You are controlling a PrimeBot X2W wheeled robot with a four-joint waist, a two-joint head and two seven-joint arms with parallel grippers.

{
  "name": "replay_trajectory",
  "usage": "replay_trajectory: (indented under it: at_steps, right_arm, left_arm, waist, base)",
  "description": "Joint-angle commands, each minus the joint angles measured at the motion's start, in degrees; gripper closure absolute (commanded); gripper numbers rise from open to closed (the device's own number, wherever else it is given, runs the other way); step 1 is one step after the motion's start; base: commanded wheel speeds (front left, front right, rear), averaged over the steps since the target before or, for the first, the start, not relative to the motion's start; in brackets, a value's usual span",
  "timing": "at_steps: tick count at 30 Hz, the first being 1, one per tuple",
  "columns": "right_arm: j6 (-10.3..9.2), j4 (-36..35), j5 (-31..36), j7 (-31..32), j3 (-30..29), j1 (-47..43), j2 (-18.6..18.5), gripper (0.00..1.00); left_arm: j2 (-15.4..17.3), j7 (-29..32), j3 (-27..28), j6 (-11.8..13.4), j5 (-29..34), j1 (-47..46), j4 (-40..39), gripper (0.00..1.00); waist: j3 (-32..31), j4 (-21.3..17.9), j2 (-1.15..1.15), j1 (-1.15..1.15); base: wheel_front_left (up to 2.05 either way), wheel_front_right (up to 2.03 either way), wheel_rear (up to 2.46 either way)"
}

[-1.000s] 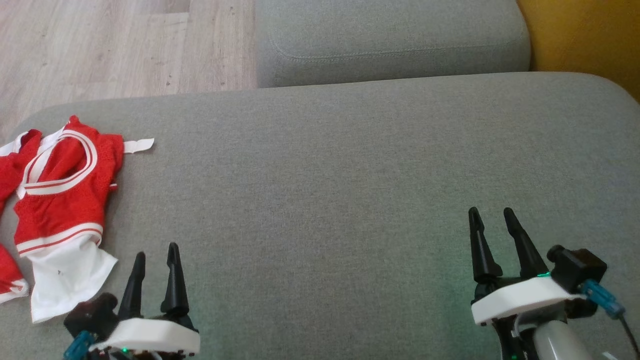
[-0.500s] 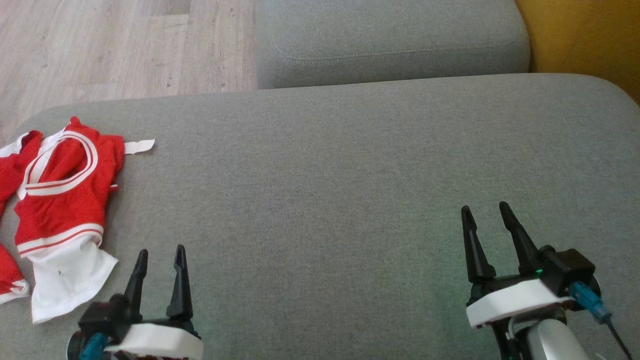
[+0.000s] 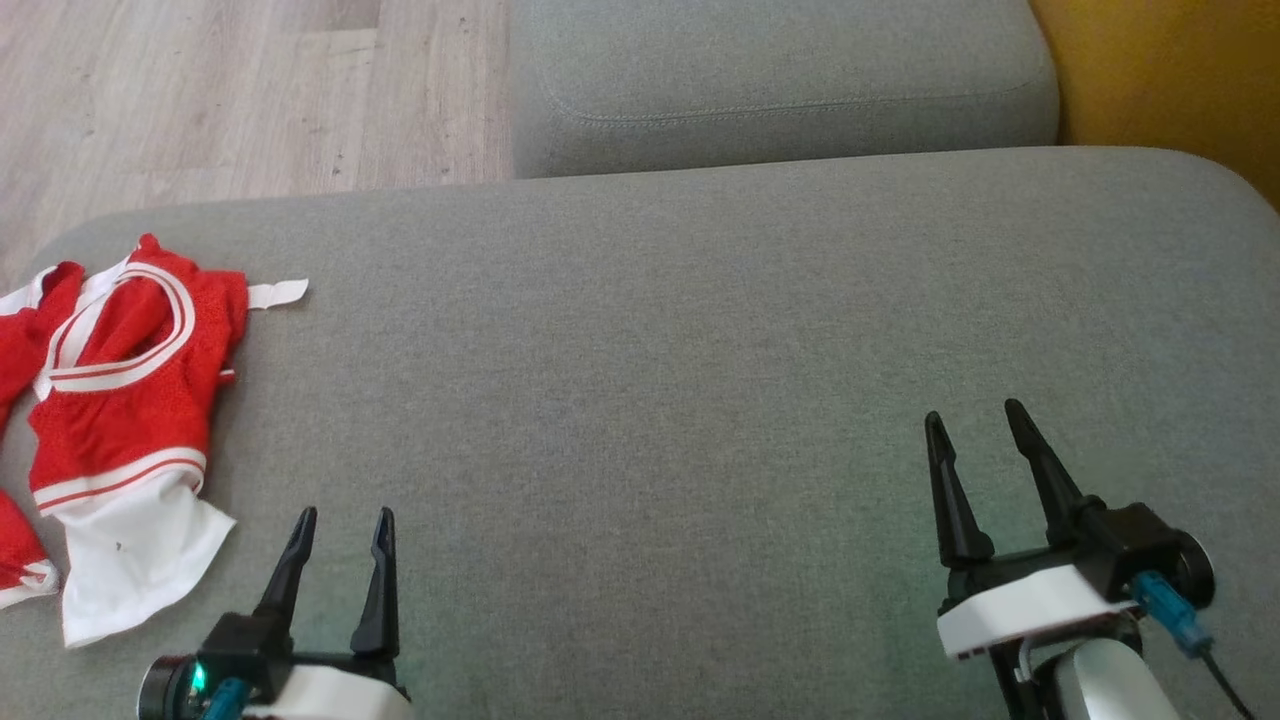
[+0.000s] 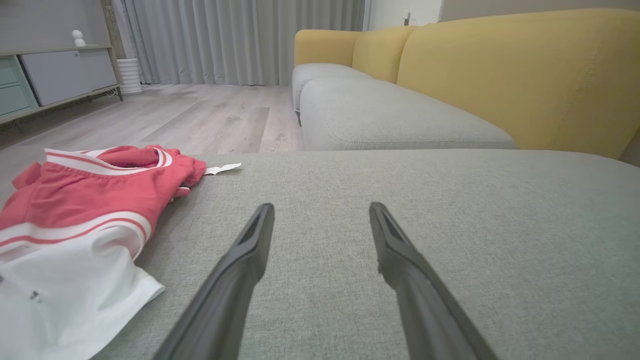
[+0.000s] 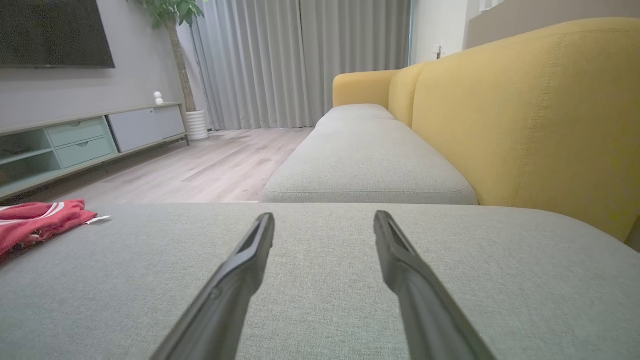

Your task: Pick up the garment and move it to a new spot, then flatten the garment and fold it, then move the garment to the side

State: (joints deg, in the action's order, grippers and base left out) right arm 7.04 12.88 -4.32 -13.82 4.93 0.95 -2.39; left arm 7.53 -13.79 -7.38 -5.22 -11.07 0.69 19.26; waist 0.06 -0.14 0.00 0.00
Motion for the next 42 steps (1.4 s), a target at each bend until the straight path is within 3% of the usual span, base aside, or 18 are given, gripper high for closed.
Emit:
replay_trajectory:
  at_steps: [1,32,42]
  right_arm:
    - [0.45,-1.5,1.8,-1.1,1.2,2.6,-0.5,0.00]
    - [0.45,1.4,-0.2,-1.2,-1.6,0.9,-0.5,0.00]
    - [0.45,1.0,0.4,-1.2,-2.2,-0.5,-0.5,0.00]
  left_arm:
    - [0.8,-1.1,2.0,0.3,1.4,-1.1,-1.4,0.00]
    - [-0.5,-1.2,4.9,-0.3,-2.0,-0.1,0.0,0.00]
    - [-0.2,-1.2,4.1,-0.6,-1.4,-0.7,0.5,0.00]
  waist:
    - [0.0,0.0,0.00,0.00]
    - [-1.7,0.5,0.00,0.00]
    - [-2.5,4.7,0.00,0.00]
  base:
    - [0.00,0.00,0.00]
    - [0.00,0.00,0.00]
    - [0.00,0.00,0.00]
